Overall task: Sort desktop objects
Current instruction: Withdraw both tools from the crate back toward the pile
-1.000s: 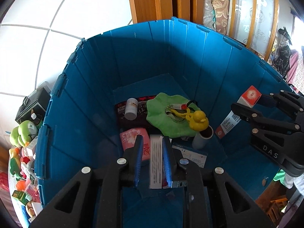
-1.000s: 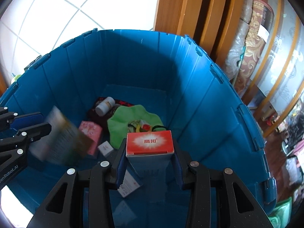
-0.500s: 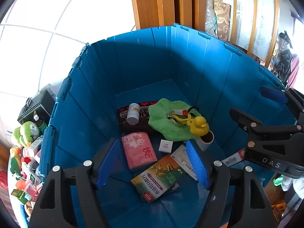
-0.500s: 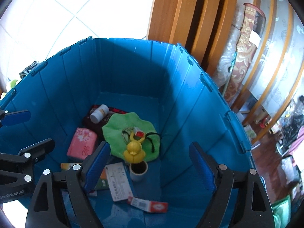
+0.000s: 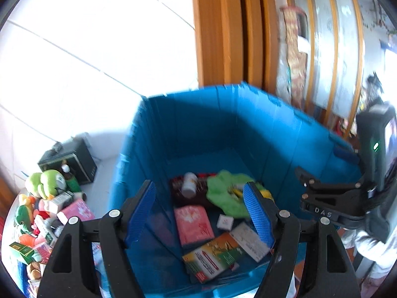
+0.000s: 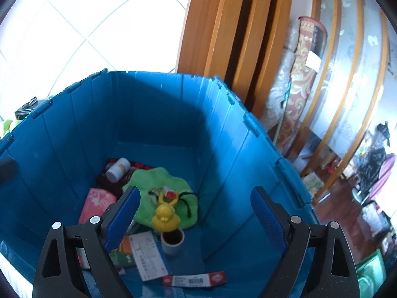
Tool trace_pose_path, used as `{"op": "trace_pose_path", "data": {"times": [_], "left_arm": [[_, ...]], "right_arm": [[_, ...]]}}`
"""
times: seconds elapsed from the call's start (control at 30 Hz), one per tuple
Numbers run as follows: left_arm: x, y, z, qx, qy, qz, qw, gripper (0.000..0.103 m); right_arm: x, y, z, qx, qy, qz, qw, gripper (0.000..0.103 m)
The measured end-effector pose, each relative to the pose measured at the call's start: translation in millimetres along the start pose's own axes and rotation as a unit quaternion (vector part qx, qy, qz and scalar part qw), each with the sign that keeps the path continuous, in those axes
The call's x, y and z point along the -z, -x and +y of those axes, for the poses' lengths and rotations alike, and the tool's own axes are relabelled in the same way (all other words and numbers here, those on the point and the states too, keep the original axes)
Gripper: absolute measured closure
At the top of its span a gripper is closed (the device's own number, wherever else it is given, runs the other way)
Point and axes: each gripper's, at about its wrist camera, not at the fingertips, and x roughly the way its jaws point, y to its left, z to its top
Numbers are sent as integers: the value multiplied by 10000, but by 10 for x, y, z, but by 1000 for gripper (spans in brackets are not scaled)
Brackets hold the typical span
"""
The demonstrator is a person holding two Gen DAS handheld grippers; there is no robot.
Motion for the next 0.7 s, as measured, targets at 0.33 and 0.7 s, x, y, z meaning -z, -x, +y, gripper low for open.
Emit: {"op": "trace_pose_path", "data": {"times": [0.33, 0.7], "left_arm": [[316, 508, 935, -1165, 998, -640, 9861, 1], [1202, 985, 2345, -2489, 2010, -264, 9471, 1]], "right_arm": [[69, 131, -76, -136, -393, -634, 9971, 0], [-141, 899, 787, -1792, -530, -1849, 9648, 0]]}}
